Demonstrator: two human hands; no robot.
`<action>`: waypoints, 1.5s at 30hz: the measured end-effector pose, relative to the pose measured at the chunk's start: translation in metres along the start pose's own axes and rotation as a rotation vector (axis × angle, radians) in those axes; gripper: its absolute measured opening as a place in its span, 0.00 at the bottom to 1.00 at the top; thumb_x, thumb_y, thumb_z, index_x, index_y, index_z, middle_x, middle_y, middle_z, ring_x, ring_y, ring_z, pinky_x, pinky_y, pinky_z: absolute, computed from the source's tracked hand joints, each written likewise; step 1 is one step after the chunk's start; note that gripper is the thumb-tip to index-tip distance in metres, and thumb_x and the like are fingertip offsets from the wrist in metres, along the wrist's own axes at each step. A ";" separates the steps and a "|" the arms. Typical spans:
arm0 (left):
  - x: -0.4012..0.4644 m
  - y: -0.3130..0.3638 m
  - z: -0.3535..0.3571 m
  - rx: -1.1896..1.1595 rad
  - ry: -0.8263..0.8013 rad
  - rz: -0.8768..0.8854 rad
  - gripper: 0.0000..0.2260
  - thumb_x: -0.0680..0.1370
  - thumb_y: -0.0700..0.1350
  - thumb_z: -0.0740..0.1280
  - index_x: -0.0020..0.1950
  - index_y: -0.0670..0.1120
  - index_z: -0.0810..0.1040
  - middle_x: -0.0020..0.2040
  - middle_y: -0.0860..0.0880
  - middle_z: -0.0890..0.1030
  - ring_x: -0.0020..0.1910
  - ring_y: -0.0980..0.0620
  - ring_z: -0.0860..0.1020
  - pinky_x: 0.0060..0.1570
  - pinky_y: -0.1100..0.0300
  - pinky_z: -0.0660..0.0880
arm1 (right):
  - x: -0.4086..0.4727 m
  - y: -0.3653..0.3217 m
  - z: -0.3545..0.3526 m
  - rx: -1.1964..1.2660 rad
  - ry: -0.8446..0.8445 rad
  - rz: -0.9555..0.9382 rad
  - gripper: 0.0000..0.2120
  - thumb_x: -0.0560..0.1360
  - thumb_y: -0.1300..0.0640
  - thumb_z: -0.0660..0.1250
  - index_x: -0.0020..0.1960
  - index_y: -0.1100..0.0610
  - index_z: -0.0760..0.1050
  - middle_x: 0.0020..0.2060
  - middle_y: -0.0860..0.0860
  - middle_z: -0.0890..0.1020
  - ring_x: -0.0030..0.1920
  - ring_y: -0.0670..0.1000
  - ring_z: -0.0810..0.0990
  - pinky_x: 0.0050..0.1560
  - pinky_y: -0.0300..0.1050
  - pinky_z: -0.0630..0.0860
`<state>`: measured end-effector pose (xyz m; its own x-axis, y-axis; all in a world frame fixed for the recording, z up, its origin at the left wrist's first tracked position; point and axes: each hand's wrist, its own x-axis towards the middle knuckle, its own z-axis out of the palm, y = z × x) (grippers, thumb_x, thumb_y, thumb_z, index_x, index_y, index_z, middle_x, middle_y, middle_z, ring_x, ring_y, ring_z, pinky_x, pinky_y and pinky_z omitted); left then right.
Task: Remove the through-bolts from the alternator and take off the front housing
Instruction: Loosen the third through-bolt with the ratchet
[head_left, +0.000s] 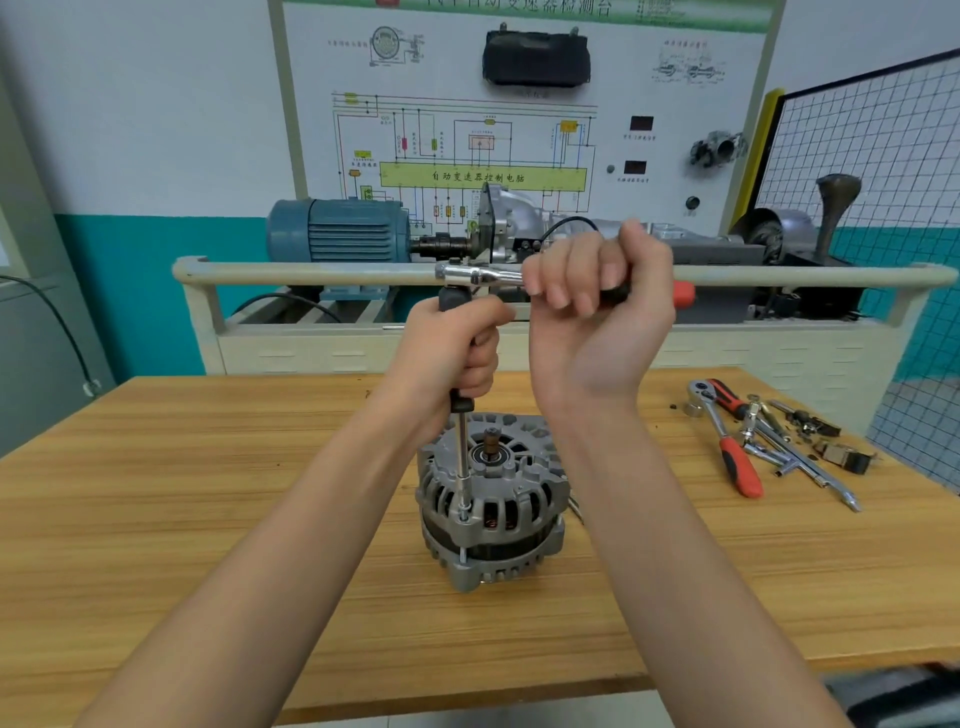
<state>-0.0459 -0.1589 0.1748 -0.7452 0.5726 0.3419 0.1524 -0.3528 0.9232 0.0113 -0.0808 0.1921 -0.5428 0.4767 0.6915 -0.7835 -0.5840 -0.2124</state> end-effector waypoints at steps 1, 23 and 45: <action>-0.001 -0.001 0.003 0.013 0.063 0.020 0.21 0.76 0.35 0.62 0.26 0.48 0.60 0.19 0.54 0.58 0.17 0.56 0.53 0.21 0.70 0.53 | -0.007 0.003 0.005 -0.105 -0.056 -0.108 0.20 0.76 0.63 0.54 0.26 0.55 0.64 0.19 0.48 0.63 0.23 0.48 0.62 0.29 0.45 0.65; -0.004 0.002 -0.006 0.042 -0.037 -0.055 0.21 0.75 0.37 0.63 0.27 0.48 0.58 0.19 0.53 0.57 0.17 0.56 0.53 0.21 0.67 0.53 | -0.003 -0.001 0.005 0.002 0.016 -0.002 0.21 0.78 0.62 0.54 0.26 0.55 0.62 0.19 0.48 0.62 0.23 0.48 0.61 0.28 0.43 0.65; -0.004 0.002 -0.008 0.047 -0.279 -0.048 0.21 0.74 0.39 0.65 0.23 0.48 0.63 0.18 0.53 0.59 0.15 0.57 0.55 0.21 0.67 0.53 | 0.013 -0.011 -0.010 0.310 0.193 0.181 0.19 0.72 0.61 0.58 0.23 0.55 0.62 0.17 0.47 0.60 0.20 0.47 0.59 0.22 0.39 0.61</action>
<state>-0.0476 -0.1683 0.1741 -0.5458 0.7717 0.3265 0.1558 -0.2894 0.9444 0.0100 -0.0623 0.1966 -0.7331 0.4456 0.5138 -0.5580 -0.8260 -0.0798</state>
